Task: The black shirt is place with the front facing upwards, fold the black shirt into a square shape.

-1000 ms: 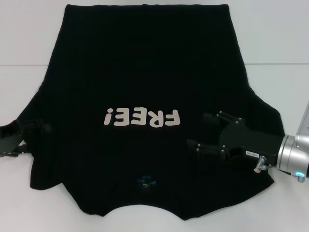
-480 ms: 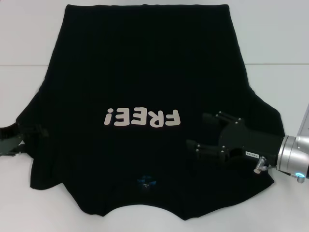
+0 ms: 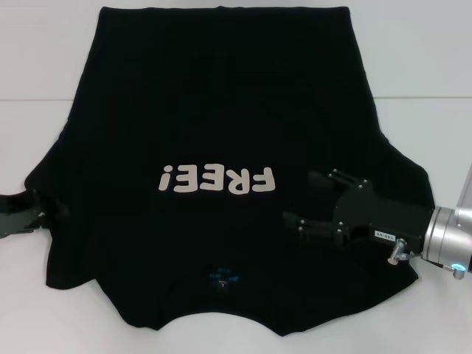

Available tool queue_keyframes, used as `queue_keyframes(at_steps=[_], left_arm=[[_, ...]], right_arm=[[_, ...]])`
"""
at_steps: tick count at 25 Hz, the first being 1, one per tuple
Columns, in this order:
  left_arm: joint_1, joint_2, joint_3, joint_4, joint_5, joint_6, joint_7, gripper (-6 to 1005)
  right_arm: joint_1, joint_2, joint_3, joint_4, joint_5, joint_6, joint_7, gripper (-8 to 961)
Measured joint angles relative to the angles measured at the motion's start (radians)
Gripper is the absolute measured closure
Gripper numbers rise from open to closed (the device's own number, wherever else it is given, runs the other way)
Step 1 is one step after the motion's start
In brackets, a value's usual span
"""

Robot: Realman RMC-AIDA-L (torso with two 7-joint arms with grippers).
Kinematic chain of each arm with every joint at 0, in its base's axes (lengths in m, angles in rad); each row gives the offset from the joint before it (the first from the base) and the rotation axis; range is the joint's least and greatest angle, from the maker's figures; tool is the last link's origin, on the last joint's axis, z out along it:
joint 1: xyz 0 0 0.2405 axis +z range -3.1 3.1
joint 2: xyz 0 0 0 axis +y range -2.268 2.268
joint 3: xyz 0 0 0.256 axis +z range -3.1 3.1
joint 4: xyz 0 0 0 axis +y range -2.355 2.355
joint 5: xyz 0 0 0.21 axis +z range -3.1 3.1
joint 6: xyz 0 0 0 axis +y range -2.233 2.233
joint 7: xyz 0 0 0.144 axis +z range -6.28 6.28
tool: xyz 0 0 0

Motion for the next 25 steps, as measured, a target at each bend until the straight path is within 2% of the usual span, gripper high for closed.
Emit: queue_keyframes(at_steps=[5,14,19,25], left_arm=[[-0.001,0.000,0.012,0.010,0.005,-0.001,0.000,687],[-0.003,0.000,0.024,0.014,0.023,-0.007,-0.008,918],[-0.002,0.000,0.020,0.014,0.024,-0.013,-0.006,995],[0.016,0.004,0.018,0.052,0.023,-0.007,-0.005,996]], right_arm=[[0.004,0.002,0.000,0.000,0.000,-0.008,0.000,8],[-0.002,0.002,0.006,0.000,0.000,-0.025,0.000,8],[-0.002,0.002,0.008,0.002,0.000,-0.028,0.000,8],[-0.005,0.001,0.011,0.003,0.001,-0.028,0.001,8]])
